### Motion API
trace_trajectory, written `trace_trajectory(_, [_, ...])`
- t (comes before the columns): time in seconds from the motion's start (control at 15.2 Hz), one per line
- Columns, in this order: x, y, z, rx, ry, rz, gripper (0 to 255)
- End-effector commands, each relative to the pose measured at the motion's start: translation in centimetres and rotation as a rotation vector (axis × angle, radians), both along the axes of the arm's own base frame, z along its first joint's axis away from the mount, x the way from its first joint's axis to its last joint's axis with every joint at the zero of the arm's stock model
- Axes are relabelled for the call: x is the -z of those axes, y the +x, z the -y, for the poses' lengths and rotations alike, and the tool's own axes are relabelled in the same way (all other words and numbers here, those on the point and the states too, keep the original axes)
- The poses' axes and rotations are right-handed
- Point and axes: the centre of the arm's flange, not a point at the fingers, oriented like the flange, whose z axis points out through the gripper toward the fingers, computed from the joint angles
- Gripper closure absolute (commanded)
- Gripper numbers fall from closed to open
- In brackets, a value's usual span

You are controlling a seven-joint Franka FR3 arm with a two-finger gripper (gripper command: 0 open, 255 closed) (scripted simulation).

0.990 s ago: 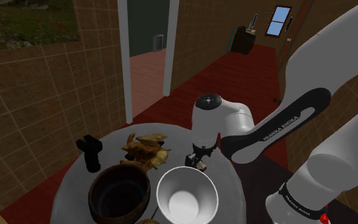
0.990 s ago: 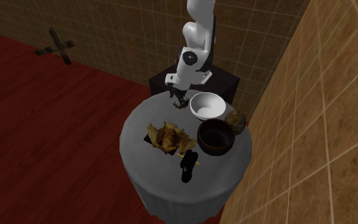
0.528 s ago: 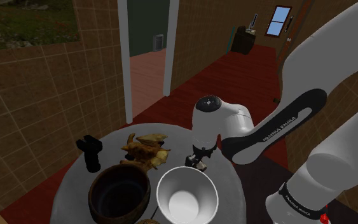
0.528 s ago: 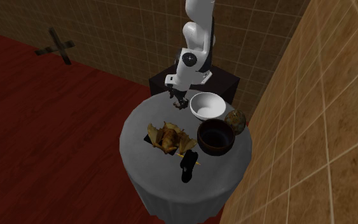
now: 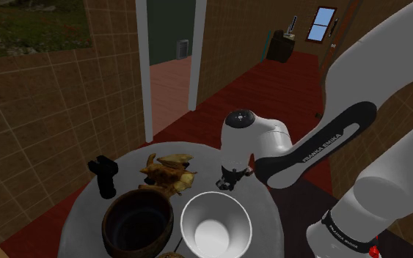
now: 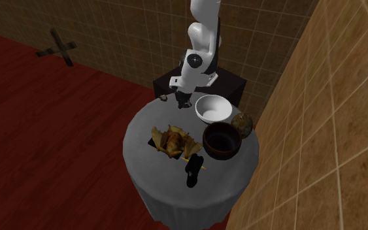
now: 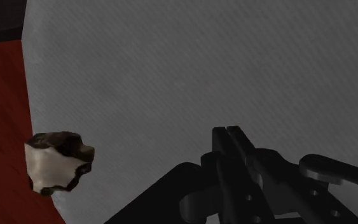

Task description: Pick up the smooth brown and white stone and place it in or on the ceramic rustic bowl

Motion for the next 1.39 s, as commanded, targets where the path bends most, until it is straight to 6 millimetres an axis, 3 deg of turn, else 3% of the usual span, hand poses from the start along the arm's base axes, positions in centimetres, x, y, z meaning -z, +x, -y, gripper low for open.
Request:
trace_trajectory(0.0, [0.1,-0.1,0.0,0.001,-0.001,-0.004,255])
trace_trajectory(0.13, [0.1,-0.1,0.0,0.0,-0.001,-0.003,255])
trace_trajectory(0.2, [0.1,-0.1,0.0,0.0,-0.001,-0.003,0])
trace_trajectory(0.59, [-2.0,2.4,10.1,-0.12,0.159,-0.153,0])
trace_trajectory(0.92, [-2.2,5.5,18.3,-0.22,0.293,-0.278,0])
trace_trajectory(0.99, [-2.1,5.9,19.1,-0.23,0.307,-0.29,0])
trace_trajectory(1.32, [0.5,5.3,19.0,-0.23,0.307,-0.29,0])
